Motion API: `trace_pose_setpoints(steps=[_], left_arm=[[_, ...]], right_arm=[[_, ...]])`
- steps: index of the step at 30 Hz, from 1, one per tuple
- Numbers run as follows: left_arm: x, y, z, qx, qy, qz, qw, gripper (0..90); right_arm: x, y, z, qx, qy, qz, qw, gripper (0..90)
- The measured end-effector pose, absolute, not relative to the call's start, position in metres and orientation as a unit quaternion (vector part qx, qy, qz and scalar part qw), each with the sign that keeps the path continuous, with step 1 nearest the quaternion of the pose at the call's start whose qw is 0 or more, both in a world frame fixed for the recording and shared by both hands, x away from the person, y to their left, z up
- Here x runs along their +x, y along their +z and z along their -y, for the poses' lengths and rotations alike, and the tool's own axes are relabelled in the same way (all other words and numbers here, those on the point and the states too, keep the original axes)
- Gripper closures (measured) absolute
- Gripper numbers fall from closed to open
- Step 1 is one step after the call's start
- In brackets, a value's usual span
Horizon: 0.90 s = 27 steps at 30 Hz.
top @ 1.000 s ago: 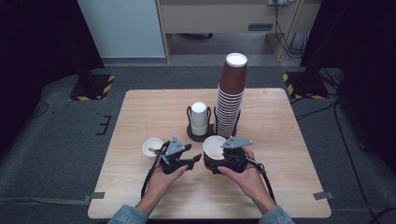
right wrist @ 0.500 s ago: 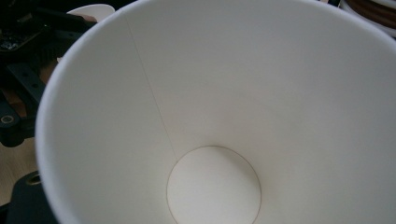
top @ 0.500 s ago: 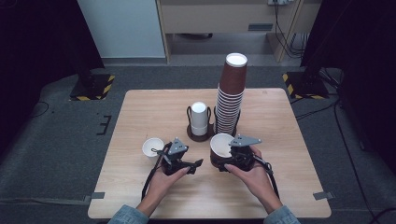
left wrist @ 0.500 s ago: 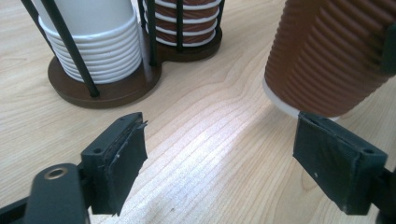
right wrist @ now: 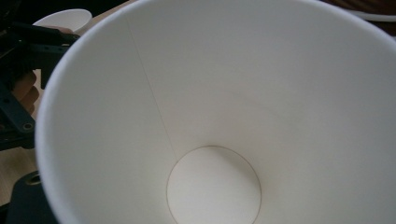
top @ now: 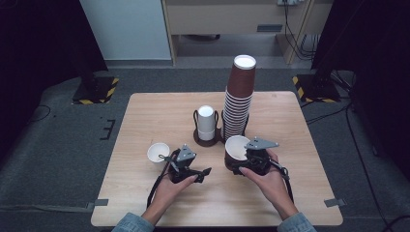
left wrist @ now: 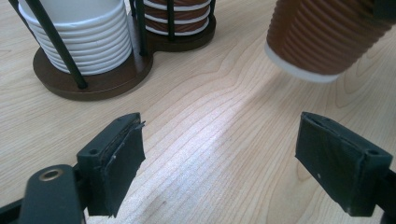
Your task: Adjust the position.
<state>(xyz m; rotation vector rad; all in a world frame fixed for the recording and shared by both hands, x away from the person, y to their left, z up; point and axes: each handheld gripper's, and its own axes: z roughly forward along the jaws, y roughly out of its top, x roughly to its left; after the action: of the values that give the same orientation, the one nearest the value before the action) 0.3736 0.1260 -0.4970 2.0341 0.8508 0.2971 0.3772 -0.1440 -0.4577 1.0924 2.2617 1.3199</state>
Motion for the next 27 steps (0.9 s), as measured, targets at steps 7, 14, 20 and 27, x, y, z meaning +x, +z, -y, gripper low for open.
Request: trace_pose_setpoints(steps=[7, 14, 20, 27], left_arm=[[0.374, -0.498, -0.126, 0.821, 0.121, -0.346, 0.439, 14.2], [0.374, -0.499, -0.125, 0.823, 0.12, -0.344, 0.436, 14.2], [0.374, -0.5, -0.126, 0.823, 0.116, -0.345, 0.437, 14.3], [0.373, -0.5, -0.124, 0.828, 0.118, -0.34, 0.431, 14.3]], right_arm=[[0.379, -0.456, 0.159, 0.395, 0.453, -0.782, 0.164, 12.9], [0.381, -0.459, 0.178, 0.414, 0.449, -0.772, 0.177, 12.8], [0.384, -0.464, 0.196, 0.43, 0.437, -0.768, 0.186, 12.8], [0.388, -0.469, 0.215, 0.456, 0.428, -0.752, 0.208, 12.8]])
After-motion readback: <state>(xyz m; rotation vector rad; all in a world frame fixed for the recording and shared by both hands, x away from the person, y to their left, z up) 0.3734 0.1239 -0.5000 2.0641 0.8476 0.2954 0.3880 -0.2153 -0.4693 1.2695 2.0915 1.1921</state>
